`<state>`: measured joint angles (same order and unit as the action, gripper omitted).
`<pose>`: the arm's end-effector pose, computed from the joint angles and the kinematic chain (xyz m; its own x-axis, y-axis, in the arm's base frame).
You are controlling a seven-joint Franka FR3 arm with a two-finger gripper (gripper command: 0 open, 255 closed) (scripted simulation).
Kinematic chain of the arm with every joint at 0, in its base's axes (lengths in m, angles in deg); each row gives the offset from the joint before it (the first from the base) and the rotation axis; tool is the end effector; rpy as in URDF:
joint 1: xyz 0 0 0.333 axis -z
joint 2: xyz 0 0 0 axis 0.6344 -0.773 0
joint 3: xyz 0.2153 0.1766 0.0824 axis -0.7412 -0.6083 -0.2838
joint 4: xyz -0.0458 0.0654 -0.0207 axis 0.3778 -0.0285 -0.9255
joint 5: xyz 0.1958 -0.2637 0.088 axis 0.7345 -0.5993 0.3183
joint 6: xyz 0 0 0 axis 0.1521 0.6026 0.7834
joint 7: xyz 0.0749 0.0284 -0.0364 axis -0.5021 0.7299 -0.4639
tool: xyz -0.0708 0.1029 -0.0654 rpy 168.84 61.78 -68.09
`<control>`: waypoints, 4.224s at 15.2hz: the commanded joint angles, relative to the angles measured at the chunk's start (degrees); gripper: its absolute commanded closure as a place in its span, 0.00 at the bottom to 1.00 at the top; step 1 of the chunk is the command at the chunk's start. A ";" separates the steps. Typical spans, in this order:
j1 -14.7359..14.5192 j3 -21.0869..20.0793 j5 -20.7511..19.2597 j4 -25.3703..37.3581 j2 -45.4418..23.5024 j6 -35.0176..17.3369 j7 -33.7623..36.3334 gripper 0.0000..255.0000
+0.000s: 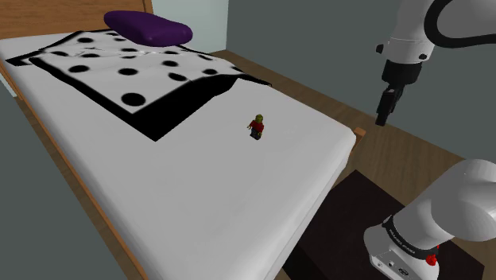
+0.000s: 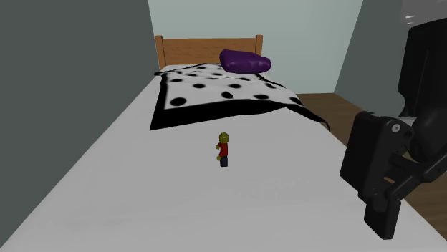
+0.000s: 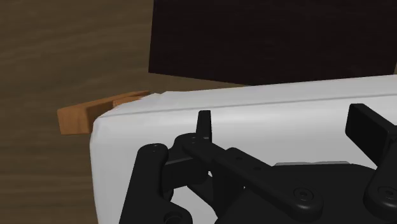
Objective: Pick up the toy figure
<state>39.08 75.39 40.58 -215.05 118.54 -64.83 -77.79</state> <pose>0.2423 -0.0180 0.4891 0.9574 0.1532 -0.2447 0.1727 -0.9831 0.0604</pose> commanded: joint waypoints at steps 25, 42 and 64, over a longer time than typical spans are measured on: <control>-5.24 -10.62 10.63 26.03 -44.18 -24.01 18.91 0.00; -6.47 -11.48 10.02 31.54 -54.80 -30.44 21.66 1.00; -6.32 -11.51 10.34 39.50 -51.94 -19.69 22.18 1.00</control>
<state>32.77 63.89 50.95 -176.53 66.75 -85.37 -55.71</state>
